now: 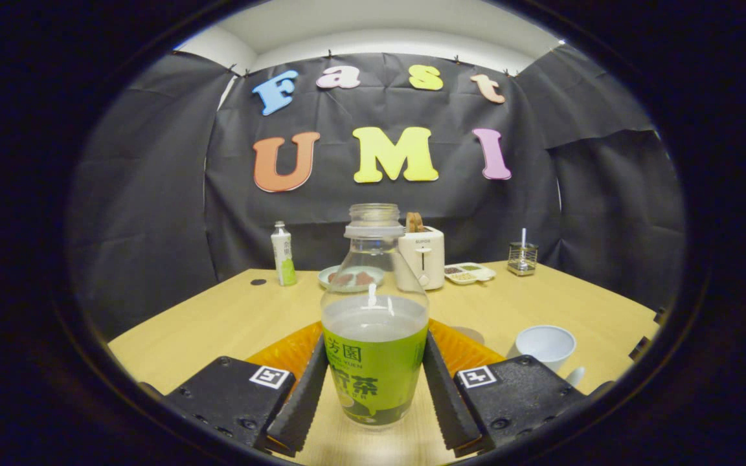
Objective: Take the bottle from table, then pour the juice into the cup, finally place the bottle on the coaster
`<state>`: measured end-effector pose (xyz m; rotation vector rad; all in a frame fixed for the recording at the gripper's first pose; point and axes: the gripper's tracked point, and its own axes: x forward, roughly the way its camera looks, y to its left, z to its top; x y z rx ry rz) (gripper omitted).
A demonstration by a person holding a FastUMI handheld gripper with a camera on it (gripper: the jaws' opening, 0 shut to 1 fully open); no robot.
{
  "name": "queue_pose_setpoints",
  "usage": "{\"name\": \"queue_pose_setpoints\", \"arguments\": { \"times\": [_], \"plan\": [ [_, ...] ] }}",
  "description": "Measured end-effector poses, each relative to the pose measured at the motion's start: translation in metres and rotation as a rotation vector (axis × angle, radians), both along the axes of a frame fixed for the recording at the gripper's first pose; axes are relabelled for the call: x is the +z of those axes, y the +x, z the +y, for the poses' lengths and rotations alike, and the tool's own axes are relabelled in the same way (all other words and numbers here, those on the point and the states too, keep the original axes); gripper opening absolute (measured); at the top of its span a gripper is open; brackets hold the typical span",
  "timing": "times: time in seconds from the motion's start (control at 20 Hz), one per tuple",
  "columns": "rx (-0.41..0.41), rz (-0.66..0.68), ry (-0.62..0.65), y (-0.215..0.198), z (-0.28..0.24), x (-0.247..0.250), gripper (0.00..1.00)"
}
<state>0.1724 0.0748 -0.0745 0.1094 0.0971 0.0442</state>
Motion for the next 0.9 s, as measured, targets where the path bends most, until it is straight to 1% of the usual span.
{"name": "queue_pose_setpoints", "arguments": {
  "times": [0.3, 0.4, 0.55, 0.7, 0.9],
  "plan": [
    [0.056, 0.009, 0.149, -0.004, 0.004, 0.026, 0.80],
    [0.113, 0.029, 0.219, -0.005, 0.015, 0.029, 0.80],
    [0.189, 0.035, 0.349, -0.004, 0.025, 0.040, 0.80],
    [0.199, 0.032, 0.485, -0.004, 0.023, 0.046, 0.80],
    [0.275, 0.041, 0.668, -0.009, 0.029, 0.052, 0.79]
  ]
}}
